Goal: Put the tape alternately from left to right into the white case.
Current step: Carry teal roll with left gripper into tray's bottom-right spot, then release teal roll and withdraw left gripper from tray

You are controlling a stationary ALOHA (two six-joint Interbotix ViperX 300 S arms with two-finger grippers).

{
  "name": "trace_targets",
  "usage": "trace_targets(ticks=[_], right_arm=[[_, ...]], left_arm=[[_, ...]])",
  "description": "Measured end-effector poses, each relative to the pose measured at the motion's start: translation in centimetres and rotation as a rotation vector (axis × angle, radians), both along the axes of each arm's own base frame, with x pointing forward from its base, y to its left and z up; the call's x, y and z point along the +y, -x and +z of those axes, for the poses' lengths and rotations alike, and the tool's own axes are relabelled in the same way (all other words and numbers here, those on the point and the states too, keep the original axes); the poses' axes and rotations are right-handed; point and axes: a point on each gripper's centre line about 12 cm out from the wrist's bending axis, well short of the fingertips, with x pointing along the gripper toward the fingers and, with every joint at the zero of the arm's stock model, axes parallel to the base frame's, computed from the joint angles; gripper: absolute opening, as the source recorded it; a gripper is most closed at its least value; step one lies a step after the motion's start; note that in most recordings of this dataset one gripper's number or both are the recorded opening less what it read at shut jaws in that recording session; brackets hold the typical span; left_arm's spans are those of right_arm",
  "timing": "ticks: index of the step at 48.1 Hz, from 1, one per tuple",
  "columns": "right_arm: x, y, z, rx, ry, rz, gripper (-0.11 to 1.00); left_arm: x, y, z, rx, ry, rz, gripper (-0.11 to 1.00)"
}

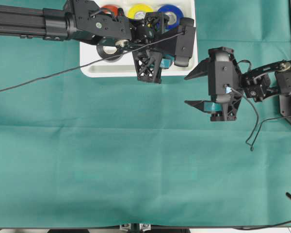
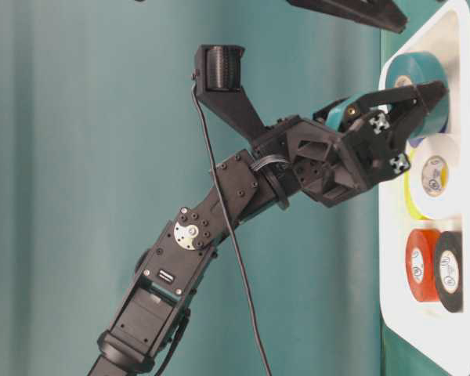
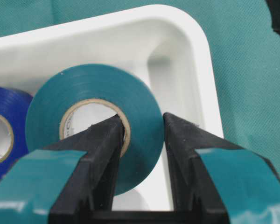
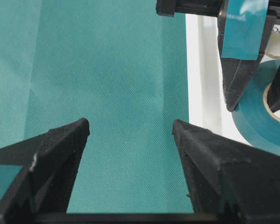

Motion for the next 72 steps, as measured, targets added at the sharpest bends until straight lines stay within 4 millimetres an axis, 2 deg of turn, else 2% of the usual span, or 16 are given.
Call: trace_targets(ticks=[6, 15, 18, 28, 48, 72], right_arm=[[0.0, 0.0, 0.1, -0.003, -0.002, 0.000, 0.79], [0.0, 0.0, 0.0, -0.001, -0.001, 0.001, 0.79], [0.0, 0.0, 0.1, -0.003, -0.002, 0.000, 0.79], [0.0, 0.0, 0.1, -0.004, -0.003, 0.001, 0.79], [0.0, 0.0, 0.0, -0.002, -0.003, 0.001, 0.79], [0.0, 0.0, 0.0, -0.002, -0.003, 0.001, 0.79]], left_arm=[[0.0, 0.0, 0.1, -0.003, -0.001, -0.001, 0.30], [-0.1, 0.9, 0.6, -0.002, 0.001, 0.003, 0.84], [-0.1, 1.4, 1.2, -0.006, 0.001, 0.006, 0.93], [-0.9, 3.1, 1.7, 0.004, 0.006, 0.000, 0.93], [-4.7, 6.1, 3.2, 0.006, 0.011, -0.066, 0.93], [-8.7, 10.6, 3.0, 0.040, 0.116, -0.013, 0.93]])
